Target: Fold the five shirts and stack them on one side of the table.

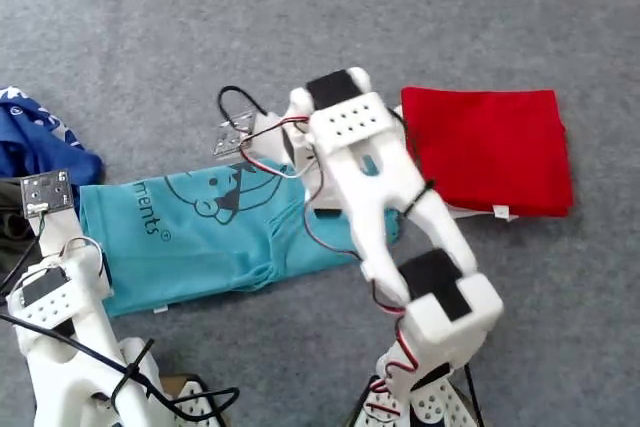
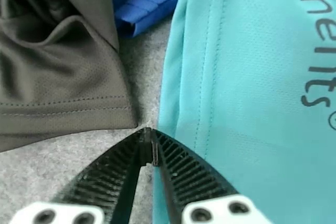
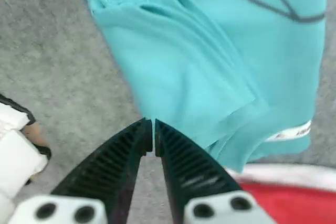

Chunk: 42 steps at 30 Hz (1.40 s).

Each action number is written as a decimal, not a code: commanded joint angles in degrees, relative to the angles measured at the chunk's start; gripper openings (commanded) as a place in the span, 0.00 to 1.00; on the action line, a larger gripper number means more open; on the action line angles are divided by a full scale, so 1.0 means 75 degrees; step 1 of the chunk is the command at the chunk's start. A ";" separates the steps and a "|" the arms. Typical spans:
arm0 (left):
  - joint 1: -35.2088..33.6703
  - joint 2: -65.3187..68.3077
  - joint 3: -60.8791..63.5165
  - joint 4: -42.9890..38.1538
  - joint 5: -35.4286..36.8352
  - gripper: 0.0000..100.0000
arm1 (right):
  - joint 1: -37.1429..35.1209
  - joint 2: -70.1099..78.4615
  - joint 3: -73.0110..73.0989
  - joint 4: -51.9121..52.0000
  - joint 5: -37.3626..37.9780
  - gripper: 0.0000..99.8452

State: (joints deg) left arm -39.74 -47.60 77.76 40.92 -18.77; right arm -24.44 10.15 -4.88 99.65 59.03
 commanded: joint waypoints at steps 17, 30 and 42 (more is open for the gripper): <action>-0.0006 0.3153 -0.6218 0.3470 0.0352 0.15 | 0.0481 -0.2772 0.2456 -0.0258 -0.0258 0.02; 0.0674 0.6787 -0.8363 0.5732 0.0527 0.16 | 0.0399 -0.2772 0.2667 -0.0117 -0.0281 0.02; 0.0147 0.6869 -0.8340 0.5380 -0.0223 0.19 | 0.0023 -0.2772 0.3182 -0.0164 -0.0281 0.02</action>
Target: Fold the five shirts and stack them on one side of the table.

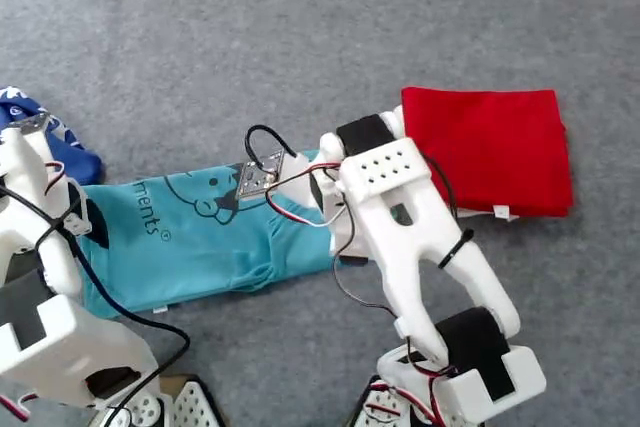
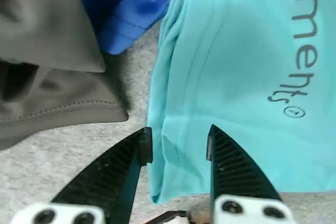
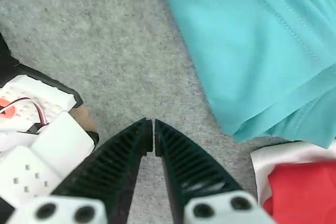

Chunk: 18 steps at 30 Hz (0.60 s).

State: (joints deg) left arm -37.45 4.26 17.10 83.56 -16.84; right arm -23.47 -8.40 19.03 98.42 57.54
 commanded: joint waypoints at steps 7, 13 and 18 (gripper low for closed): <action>-0.0111 0.0281 0.0369 -0.1313 -0.0645 0.23 | -0.0105 -0.0299 0.0006 0.0000 -0.0082 0.02; -0.0100 0.1242 0.0334 -0.1489 -0.0551 0.23 | -0.0105 -0.0299 -0.0006 0.0035 -0.0082 0.02; -0.0076 0.1723 -0.0135 -0.1160 -0.0621 0.21 | -0.0105 -0.0299 -0.0018 0.0035 -0.0082 0.02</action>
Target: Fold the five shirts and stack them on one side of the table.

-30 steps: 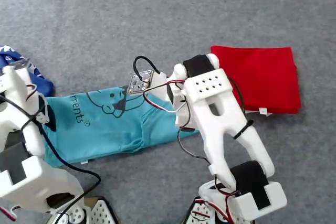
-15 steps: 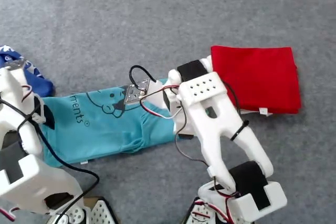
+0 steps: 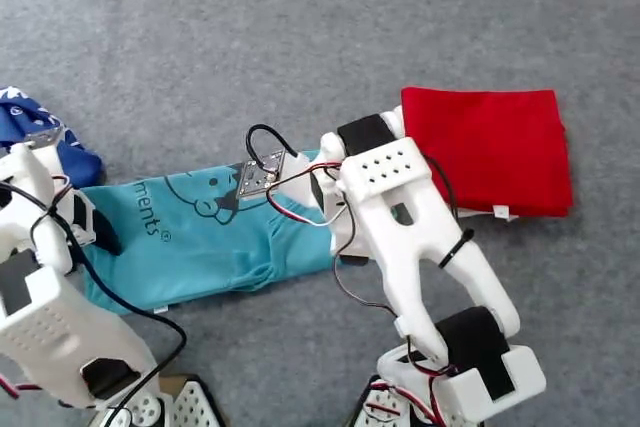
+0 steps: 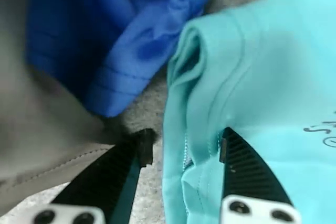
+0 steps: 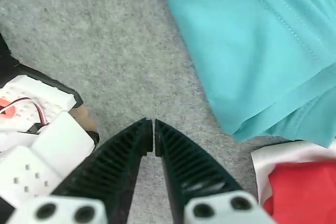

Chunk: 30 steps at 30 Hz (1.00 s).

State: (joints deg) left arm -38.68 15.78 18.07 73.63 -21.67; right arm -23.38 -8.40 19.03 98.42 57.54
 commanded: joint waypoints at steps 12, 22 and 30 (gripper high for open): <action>0.0744 0.0879 -0.0651 0.0270 0.0703 0.03 | -0.0094 -0.0358 -0.0522 0.0234 -0.0457 0.02; 0.1330 -0.0973 -0.1635 0.2051 0.0985 0.03 | 0.0059 -0.0369 -0.2772 0.0340 -0.1325 0.02; 0.3147 -0.2438 -0.1623 0.2907 0.1266 0.03 | 0.1289 -0.0358 -0.6171 0.0305 -0.2110 0.02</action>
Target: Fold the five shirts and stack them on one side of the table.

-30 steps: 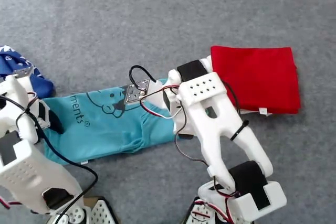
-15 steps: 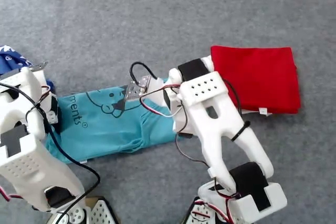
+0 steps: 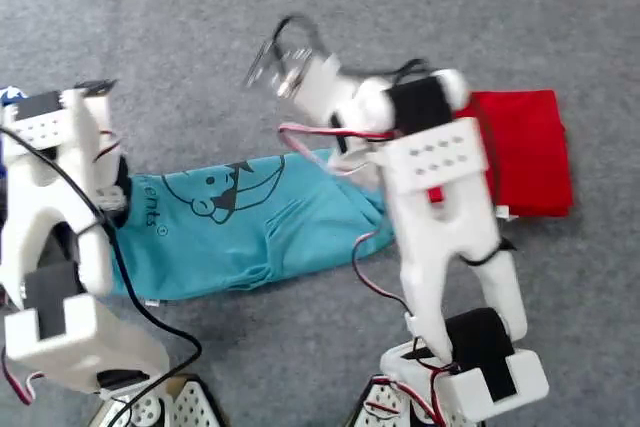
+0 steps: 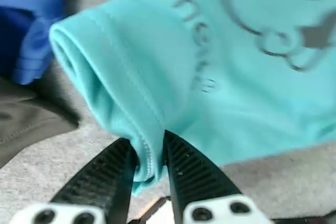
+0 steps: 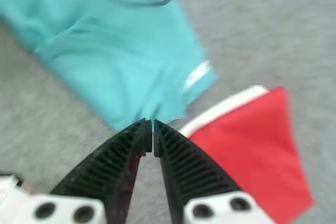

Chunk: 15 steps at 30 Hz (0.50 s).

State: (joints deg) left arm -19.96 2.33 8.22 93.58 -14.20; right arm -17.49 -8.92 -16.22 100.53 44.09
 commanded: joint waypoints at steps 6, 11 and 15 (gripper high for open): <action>0.2327 -0.0903 -0.0322 0.0492 0.1125 0.03 | 0.1840 -0.0299 -0.3182 -0.0188 -0.0645 0.02; 0.3851 -0.0903 -0.0369 0.0281 0.1618 0.03 | 0.3106 -0.0299 -0.3886 -0.0070 -0.0715 0.02; 0.4952 -0.0903 -0.0369 -0.0234 0.1676 0.03 | 0.3716 -0.0275 -0.3874 -0.0082 -0.0961 0.02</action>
State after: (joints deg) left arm 11.43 -1.80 8.22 94.29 -2.51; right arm 7.12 -9.01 -42.95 99.91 37.67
